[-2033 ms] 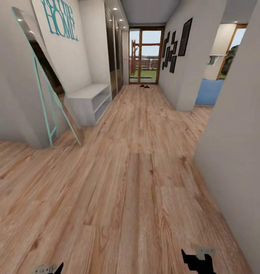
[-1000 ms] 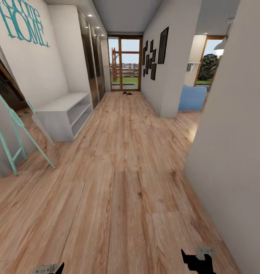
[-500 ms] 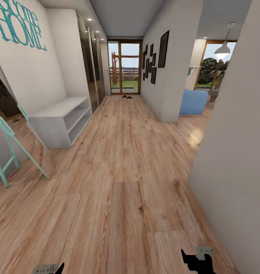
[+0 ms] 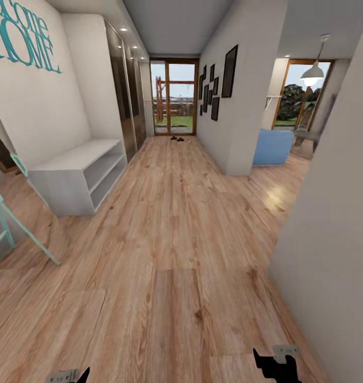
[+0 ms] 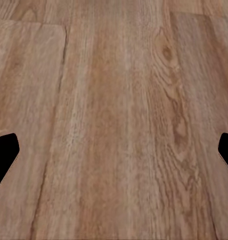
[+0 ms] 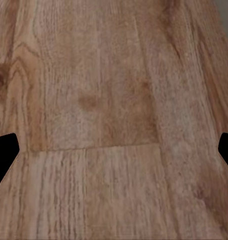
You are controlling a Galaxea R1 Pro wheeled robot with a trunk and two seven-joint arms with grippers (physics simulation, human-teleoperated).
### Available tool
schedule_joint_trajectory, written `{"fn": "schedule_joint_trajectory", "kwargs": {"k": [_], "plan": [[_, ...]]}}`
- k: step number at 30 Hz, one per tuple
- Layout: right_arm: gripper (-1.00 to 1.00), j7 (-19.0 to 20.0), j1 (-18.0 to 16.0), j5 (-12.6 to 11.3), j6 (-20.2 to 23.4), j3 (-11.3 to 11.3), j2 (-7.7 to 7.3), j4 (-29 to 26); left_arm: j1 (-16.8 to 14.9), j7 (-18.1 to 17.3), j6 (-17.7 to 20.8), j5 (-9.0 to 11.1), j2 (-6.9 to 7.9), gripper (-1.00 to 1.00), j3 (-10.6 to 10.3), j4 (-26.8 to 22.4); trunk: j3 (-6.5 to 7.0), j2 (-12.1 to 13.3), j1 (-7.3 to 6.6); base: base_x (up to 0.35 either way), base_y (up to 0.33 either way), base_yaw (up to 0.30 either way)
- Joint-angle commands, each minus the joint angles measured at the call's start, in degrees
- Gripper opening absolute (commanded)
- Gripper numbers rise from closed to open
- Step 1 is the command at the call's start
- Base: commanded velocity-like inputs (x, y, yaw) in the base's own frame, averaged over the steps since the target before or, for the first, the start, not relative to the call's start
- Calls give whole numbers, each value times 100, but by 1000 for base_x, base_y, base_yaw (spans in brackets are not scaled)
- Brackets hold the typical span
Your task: Pick up the two gym shoes and the two sandals from the corridor floor and place them onto the hallstand (shoe rack) in the corridor, making sure they are on the rack and not on the floor. Arrange them so the two gym shoes are next to each other and the two sandals are next to each other.
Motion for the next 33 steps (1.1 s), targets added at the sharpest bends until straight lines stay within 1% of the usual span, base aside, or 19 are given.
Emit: {"fn": "schedule_joint_trajectory", "kwargs": {"k": [1, 14, 17, 21, 26, 33], "plan": [[100, 32, -3, 2, -19, -30, -1, 6, -4, -56, 4, 50, -1, 100, 18, 6, -4, -2, 2, 339, 0, 0], [100, 46, -3, -6, -16, -30, 2, 6, -4, -29, 5, 57, -1, 100, 30, -1, -2, -2, 2, 339, 0, 14], [100, 44, -3, -6, -18, -30, 5, 4, -4, 49, 2, 57, -1, 100, 32, -1, -2, -2, 2, 339, 0, 150], [100, 46, -3, -7, -14, -30, 7, 4, -4, 251, -2, 54, -8, 100, 27, -2, -2, -2, 2, 339, 0, 219], [100, 54, -3, -7, -13, -30, 4, 5, -4, 352, -5, 51, -70, 100, 21, -2, -2, -2, 2, 339, 0, 146], [100, 57, -3, -10, -11, -37, -8, 3, -4, 400, -33, 56, -176, 100, 18, -2, -2, -2, 2, 339, 0, 39]]}}
